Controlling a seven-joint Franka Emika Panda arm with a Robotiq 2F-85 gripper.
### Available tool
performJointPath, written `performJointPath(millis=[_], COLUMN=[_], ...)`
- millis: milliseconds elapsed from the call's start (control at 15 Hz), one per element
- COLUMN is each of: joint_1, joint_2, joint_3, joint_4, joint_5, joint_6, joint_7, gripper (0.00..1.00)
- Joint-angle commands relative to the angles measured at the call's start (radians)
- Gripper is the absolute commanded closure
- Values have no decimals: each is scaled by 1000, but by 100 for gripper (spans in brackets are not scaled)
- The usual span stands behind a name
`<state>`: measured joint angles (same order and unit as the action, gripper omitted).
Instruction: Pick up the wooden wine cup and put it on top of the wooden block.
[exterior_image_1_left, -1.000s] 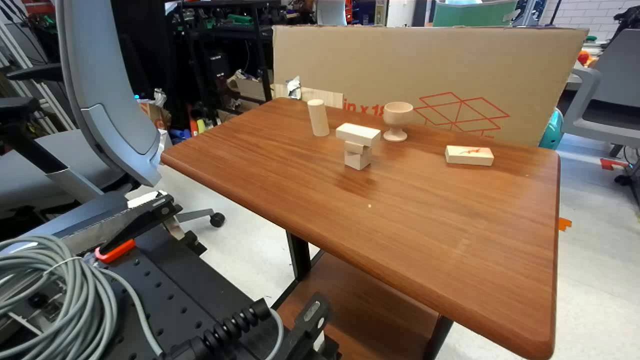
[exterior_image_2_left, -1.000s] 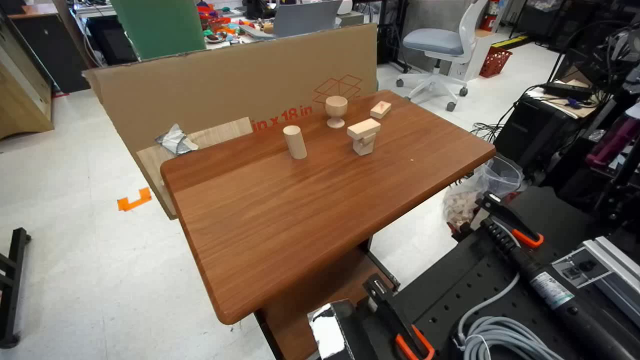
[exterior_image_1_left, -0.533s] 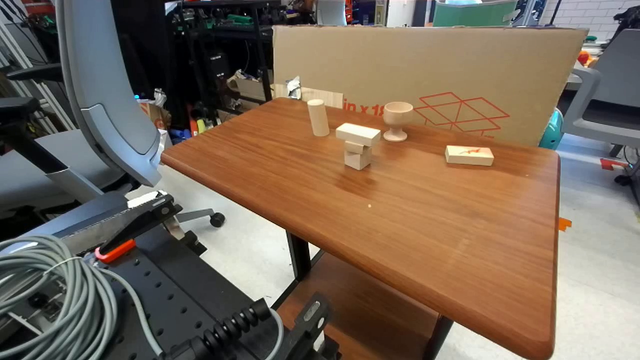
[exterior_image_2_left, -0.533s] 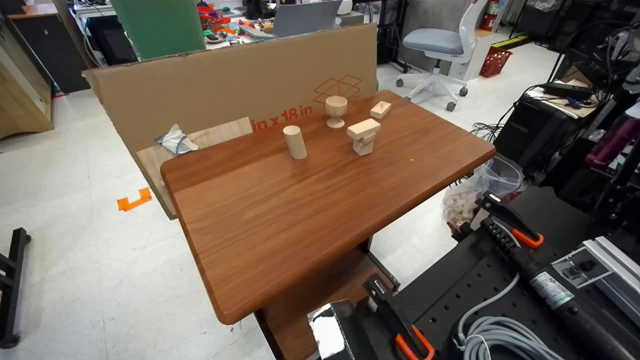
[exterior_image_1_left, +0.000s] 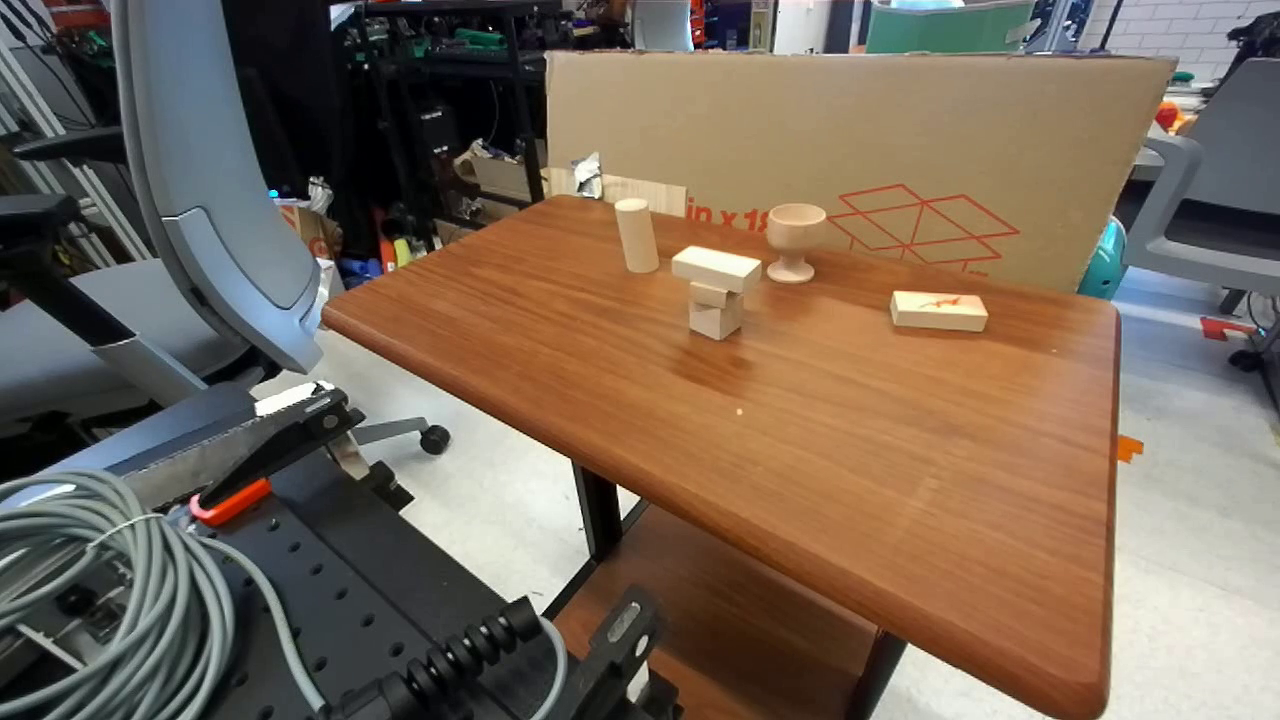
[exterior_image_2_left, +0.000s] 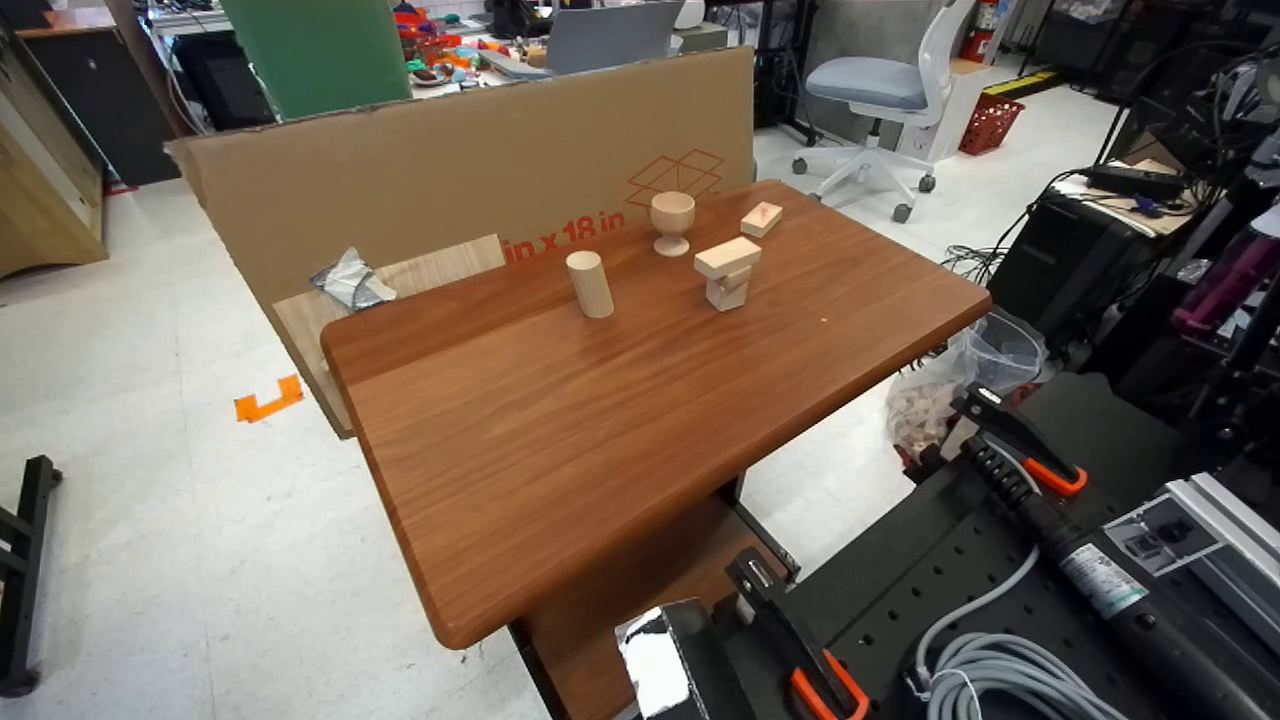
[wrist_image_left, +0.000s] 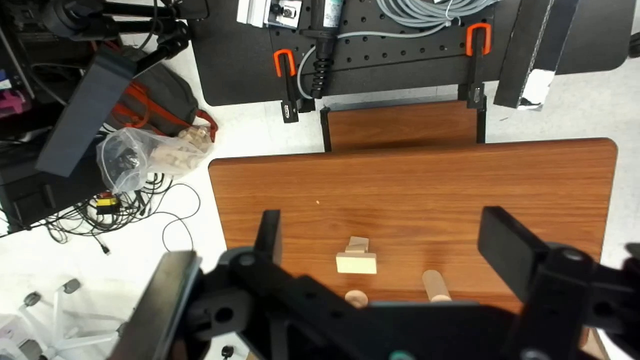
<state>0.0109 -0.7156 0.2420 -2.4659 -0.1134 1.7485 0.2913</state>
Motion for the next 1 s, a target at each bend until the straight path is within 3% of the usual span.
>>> performJointPath(millis=[0,333,933], joint_1=[-7,-14,-19], joint_2=[123,367,808], joint_3=[-50,-142,-248], joint_4=[67,221,605], joint_5=[-17,-6,26], joint_6=[65,166,171], joint_7=[-30,-137,-320], gripper=[0,0,0])
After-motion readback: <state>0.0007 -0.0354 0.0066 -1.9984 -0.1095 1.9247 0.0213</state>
